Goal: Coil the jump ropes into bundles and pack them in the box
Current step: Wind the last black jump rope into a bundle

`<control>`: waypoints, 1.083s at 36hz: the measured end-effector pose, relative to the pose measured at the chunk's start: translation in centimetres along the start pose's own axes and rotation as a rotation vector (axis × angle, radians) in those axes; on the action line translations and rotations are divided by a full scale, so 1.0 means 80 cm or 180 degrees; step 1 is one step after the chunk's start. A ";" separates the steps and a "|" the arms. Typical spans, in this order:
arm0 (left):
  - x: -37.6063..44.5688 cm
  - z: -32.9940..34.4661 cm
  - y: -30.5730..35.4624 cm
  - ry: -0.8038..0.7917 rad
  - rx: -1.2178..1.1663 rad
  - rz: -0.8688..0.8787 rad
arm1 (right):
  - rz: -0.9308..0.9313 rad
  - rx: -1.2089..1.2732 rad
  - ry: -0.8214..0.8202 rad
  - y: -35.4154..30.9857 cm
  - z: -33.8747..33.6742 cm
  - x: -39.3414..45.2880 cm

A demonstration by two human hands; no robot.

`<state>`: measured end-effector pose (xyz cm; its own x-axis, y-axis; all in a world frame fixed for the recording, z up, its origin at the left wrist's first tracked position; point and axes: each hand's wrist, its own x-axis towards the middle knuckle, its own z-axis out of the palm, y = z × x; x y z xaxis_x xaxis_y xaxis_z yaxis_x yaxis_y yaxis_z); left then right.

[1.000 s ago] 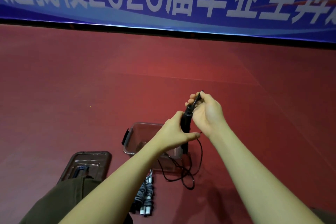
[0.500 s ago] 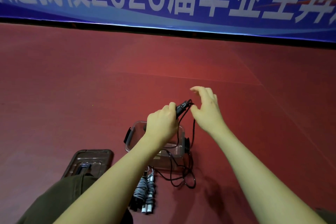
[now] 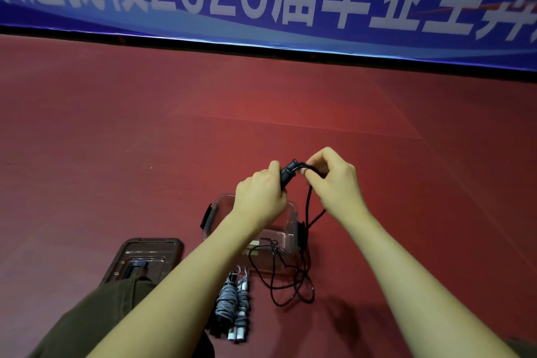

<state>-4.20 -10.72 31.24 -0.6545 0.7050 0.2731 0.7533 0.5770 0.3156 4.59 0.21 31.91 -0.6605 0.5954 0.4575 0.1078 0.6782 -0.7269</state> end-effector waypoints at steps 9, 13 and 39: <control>0.002 0.003 -0.005 0.0084 0.0110 -0.0141 | -0.0011 0.0948 -0.0419 -0.009 0.000 0.000; 0.003 0.003 -0.006 0.0028 -0.0186 -0.0297 | -0.0029 0.1212 -0.0475 -0.015 -0.001 0.001; 0.013 -0.011 0.004 0.0944 -0.4639 -0.1346 | 0.0742 0.0573 -0.1510 -0.009 0.008 -0.007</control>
<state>-4.74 -10.17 32.42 -0.9182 0.3933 0.0472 -0.0824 -0.3063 0.9484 4.44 -0.90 31.85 -0.9009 0.4333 0.0236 0.1899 0.4426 -0.8764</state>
